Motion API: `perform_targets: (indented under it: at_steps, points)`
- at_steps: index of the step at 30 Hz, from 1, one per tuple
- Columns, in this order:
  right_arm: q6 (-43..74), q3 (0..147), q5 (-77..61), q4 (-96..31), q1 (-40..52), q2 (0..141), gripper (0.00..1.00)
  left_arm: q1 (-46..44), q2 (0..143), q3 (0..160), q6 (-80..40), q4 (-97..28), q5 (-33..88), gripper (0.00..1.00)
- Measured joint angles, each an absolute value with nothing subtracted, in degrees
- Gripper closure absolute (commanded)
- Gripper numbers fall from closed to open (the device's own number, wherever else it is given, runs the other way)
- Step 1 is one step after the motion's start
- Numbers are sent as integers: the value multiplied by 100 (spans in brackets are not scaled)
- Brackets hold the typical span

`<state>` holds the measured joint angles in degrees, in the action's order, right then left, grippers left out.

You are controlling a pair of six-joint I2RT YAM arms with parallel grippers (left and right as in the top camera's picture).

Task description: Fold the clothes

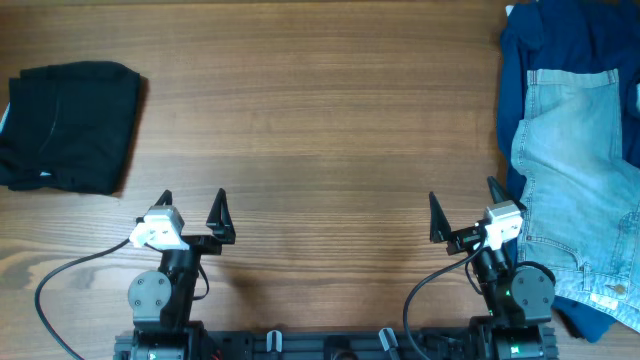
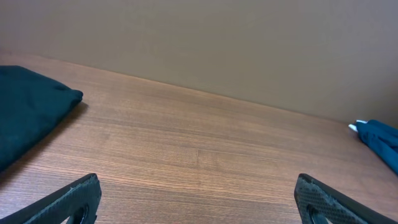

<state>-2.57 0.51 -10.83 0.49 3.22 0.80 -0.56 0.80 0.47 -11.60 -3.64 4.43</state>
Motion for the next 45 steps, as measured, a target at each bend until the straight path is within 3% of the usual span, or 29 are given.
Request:
perform_targets:
  at_steps: [39, 45]
  points:
    - [-255, 51, -1085, 51, 322, 80, 0, -56, 80, 47, -1160, -364, 443, 0]
    - [209, 51, -1083, 49, 322, 80, 0, -56, 80, 47, -1160, -364, 443, 0]
